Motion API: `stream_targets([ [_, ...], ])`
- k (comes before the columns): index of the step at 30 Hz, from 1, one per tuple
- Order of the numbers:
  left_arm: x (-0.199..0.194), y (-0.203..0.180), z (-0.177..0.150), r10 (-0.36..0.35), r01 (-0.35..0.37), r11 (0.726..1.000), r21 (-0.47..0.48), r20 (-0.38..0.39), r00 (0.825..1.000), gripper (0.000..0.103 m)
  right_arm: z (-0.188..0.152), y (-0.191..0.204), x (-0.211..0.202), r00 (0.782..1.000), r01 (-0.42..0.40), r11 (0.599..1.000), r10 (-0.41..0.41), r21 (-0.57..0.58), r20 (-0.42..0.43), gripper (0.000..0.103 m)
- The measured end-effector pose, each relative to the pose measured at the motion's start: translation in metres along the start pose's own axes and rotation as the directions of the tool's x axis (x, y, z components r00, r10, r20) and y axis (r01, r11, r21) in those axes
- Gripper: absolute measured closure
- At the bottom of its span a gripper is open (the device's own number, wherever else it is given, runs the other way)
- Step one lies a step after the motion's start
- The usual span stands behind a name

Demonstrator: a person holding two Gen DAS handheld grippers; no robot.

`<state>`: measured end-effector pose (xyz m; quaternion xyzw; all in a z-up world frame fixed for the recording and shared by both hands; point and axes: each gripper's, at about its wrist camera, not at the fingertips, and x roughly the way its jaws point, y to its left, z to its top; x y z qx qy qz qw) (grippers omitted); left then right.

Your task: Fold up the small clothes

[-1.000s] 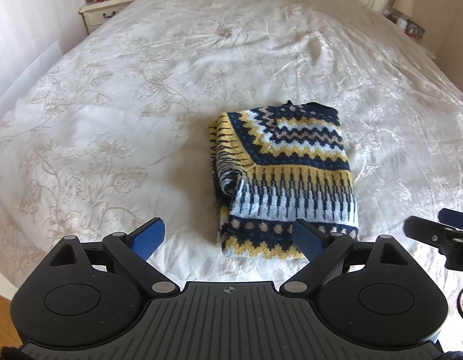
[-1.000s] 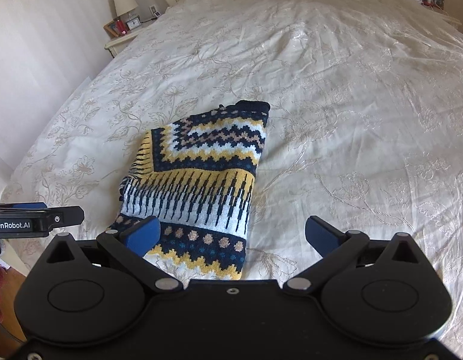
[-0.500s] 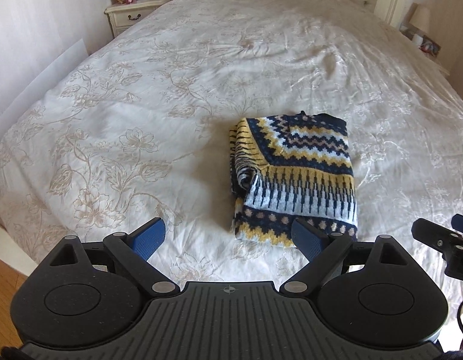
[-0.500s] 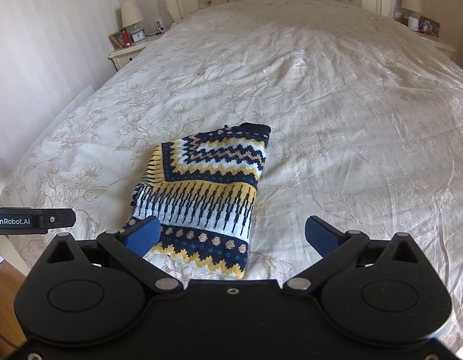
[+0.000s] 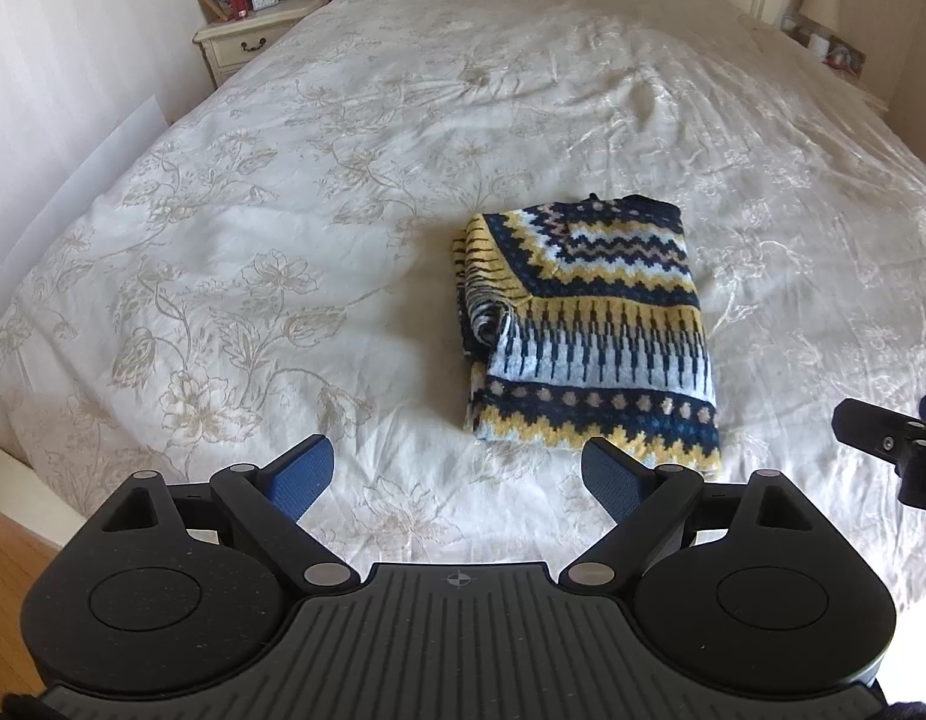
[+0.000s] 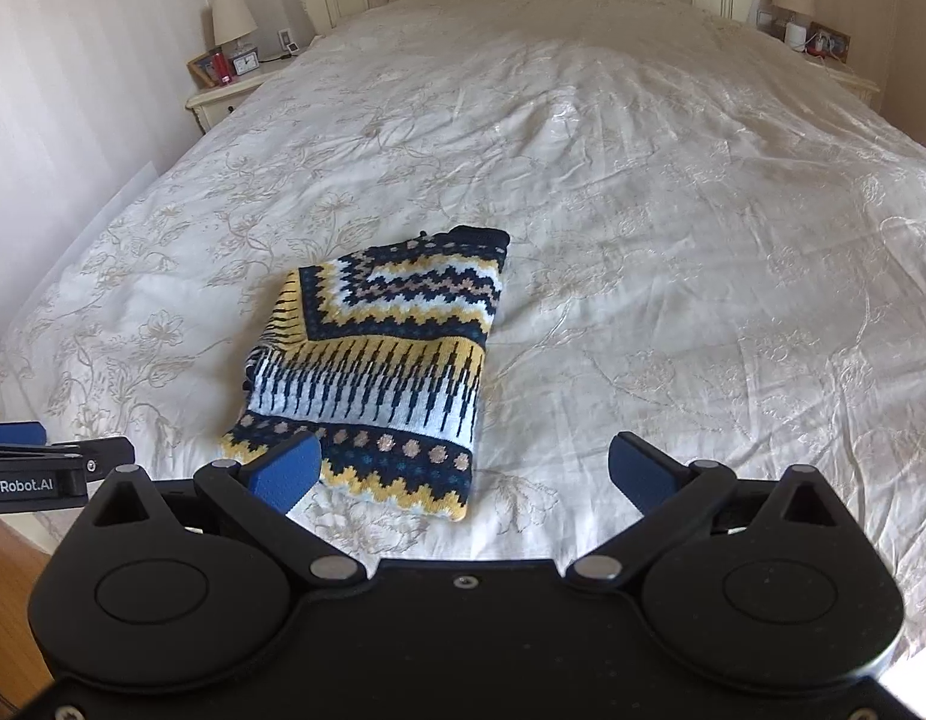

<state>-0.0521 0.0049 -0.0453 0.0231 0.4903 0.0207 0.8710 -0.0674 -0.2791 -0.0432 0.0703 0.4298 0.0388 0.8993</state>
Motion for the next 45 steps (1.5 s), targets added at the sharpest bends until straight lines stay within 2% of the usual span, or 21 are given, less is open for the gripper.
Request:
stream_targets([
  [8,0.003,0.007,-0.01,0.029,-0.031,0.999,-0.034,-0.046,0.999,0.016,-0.005,0.007,-0.002,1.0,-0.004,1.0,0.004,-0.012,-0.023,0.002],
  [45,0.006,0.012,-0.015,0.057,-0.058,0.998,-0.022,-0.071,0.996,0.016,-0.004,0.01,0.005,0.997,0.04,0.999,-0.038,0.024,-0.06,0.002],
])
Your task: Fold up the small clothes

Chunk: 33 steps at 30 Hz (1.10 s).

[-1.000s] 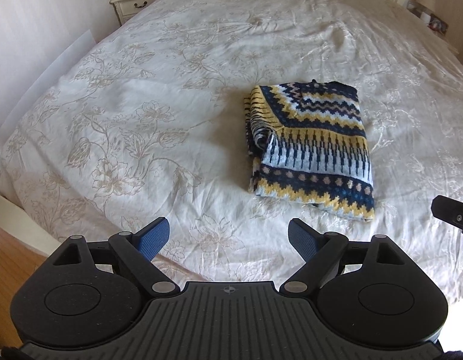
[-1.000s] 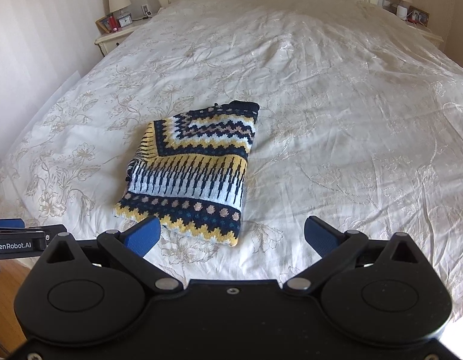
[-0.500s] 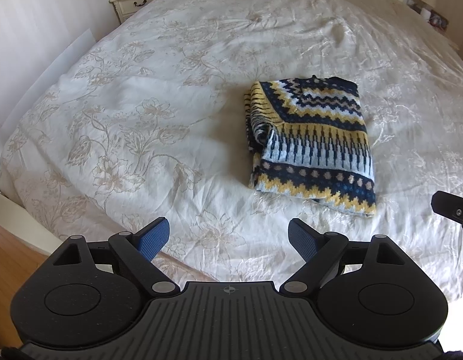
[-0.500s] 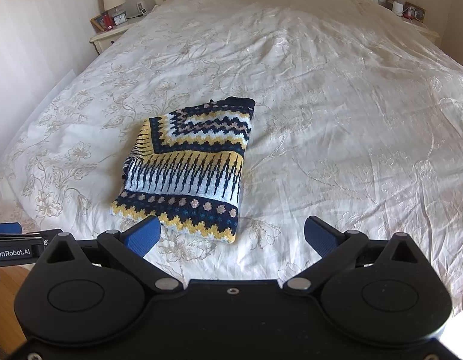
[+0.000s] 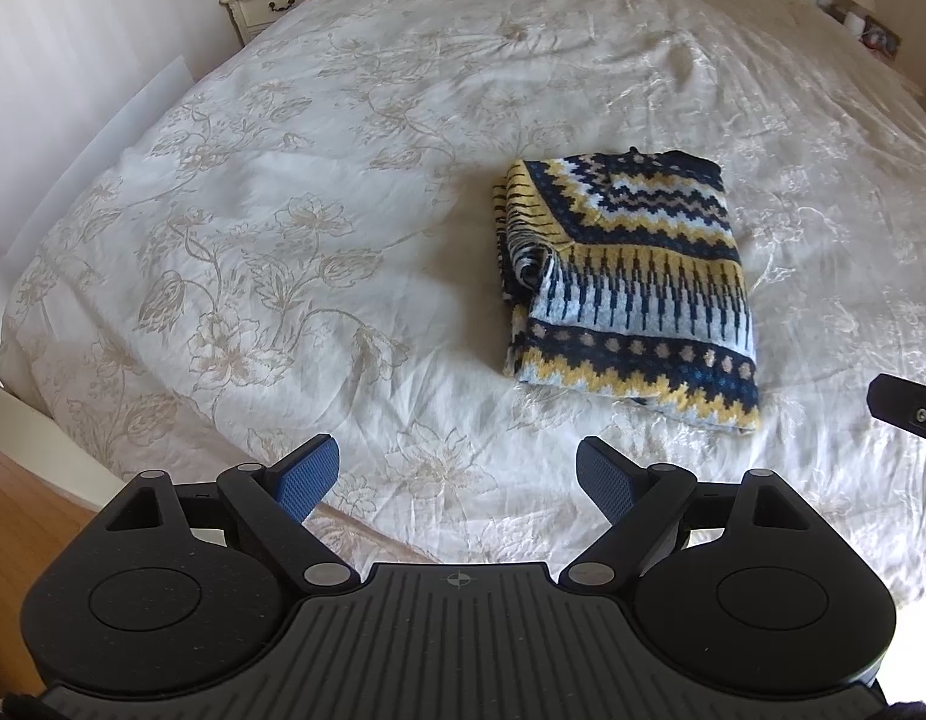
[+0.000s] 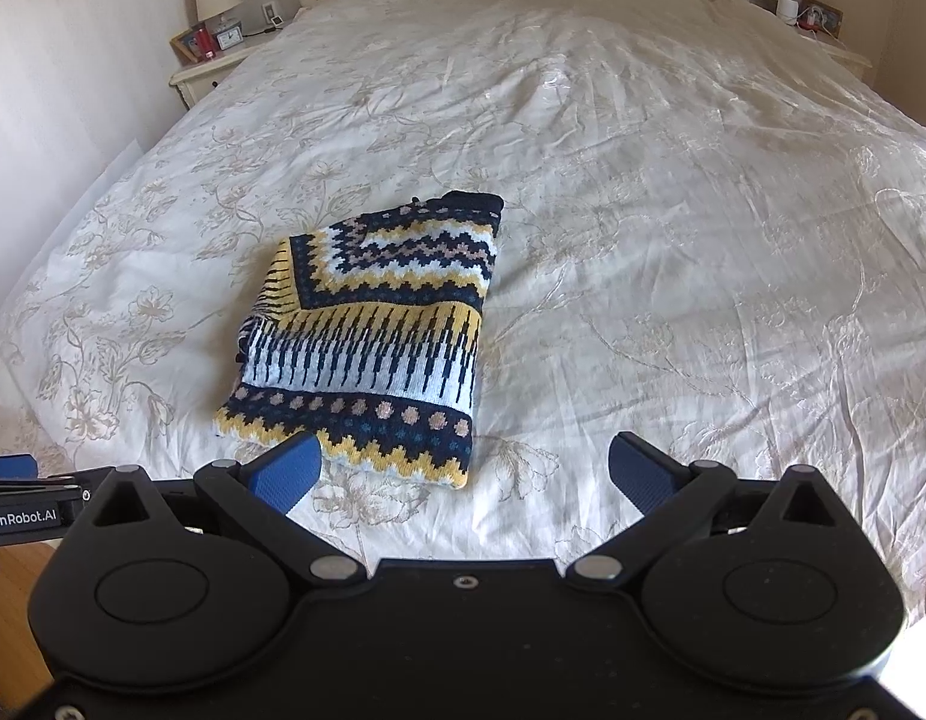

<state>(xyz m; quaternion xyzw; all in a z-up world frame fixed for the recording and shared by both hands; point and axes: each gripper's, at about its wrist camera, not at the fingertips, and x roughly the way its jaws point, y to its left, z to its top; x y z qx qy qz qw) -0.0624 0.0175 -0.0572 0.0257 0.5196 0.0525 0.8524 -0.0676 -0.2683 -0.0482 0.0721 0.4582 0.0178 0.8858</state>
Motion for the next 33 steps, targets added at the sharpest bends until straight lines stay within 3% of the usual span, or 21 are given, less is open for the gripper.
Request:
stream_targets([
  [33,0.006,0.0,0.009,0.008,-0.008,1.0,0.007,0.006,1.0,0.016,0.005,0.002,0.012,1.0,-0.012,1.0,0.013,0.018,-0.012,0.001],
])
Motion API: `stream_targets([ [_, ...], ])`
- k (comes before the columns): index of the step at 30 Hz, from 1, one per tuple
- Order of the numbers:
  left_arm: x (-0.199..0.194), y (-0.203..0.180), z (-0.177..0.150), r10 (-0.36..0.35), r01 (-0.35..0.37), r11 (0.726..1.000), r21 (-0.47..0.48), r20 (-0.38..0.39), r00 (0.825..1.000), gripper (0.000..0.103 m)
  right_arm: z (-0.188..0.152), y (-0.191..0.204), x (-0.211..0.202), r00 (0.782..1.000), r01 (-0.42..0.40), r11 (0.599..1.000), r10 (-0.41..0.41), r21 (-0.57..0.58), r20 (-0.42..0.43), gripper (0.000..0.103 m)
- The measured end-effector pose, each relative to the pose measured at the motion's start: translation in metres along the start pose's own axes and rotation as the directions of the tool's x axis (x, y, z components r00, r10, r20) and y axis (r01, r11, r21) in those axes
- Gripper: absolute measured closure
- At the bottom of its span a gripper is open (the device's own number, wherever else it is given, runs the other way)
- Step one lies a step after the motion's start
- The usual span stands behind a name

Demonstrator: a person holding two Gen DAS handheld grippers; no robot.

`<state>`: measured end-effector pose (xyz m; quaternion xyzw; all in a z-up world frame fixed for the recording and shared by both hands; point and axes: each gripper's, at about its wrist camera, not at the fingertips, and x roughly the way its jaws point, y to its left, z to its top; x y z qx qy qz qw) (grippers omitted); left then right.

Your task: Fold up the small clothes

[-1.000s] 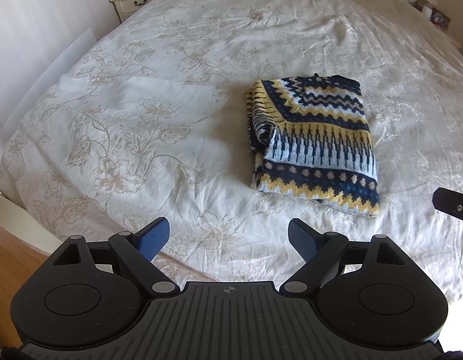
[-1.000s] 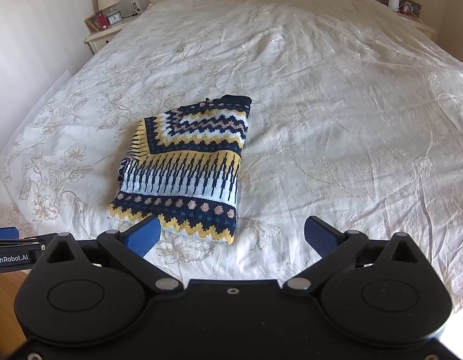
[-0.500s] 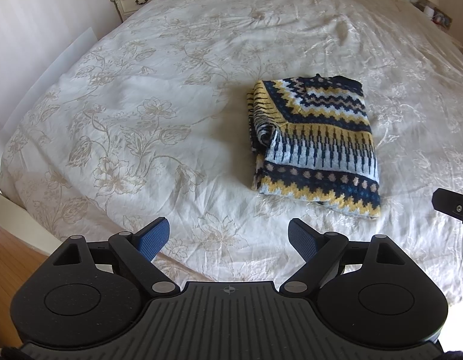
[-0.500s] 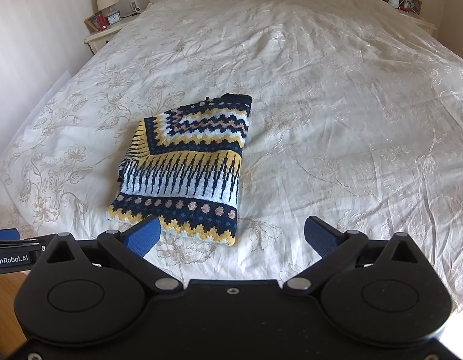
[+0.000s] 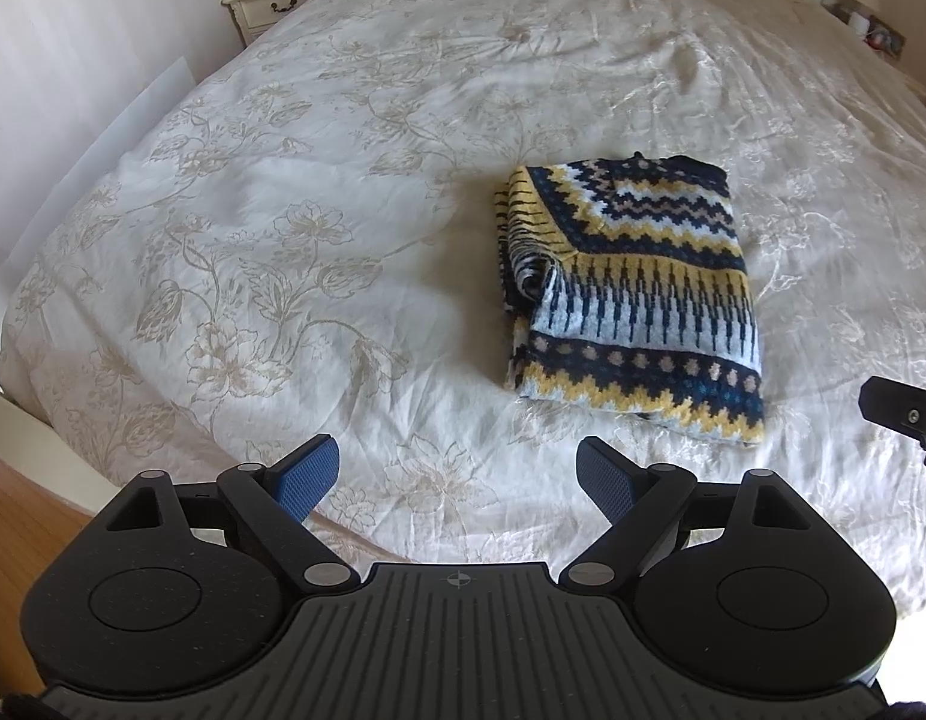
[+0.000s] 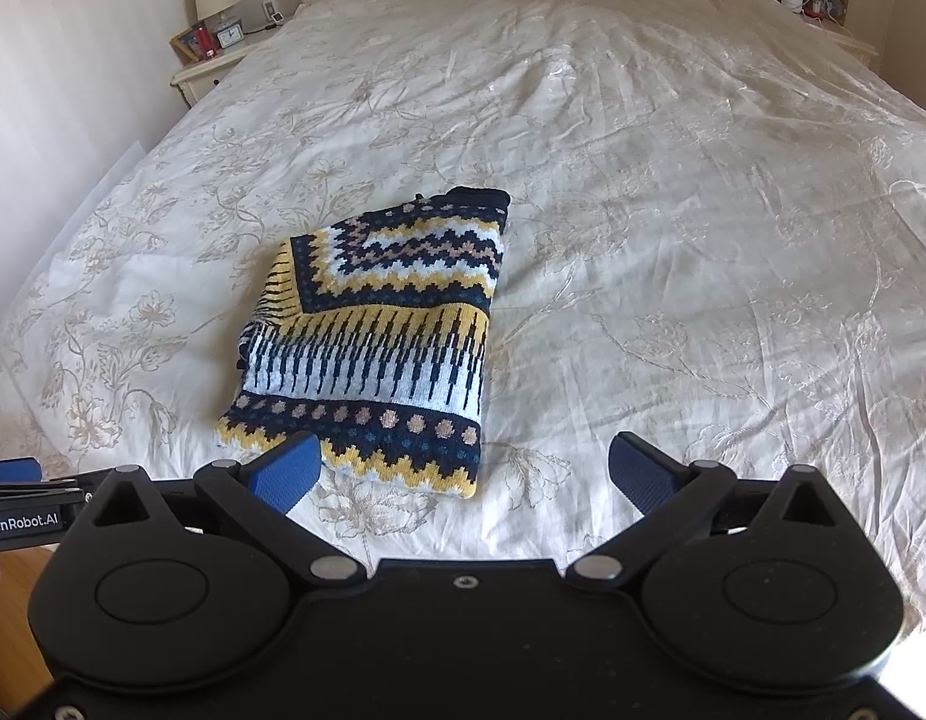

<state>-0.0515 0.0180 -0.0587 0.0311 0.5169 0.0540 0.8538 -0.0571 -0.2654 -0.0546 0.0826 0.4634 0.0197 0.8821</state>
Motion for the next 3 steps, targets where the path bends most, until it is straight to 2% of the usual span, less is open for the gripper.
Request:
stream_targets([
  [3,0.0033,-0.0003,0.0024,-0.006,0.006,1.0,0.004,-0.004,1.0,0.016,0.0006,-0.0009,0.0029,1.0,-0.001,1.0,0.001,0.003,-0.006,0.001],
])
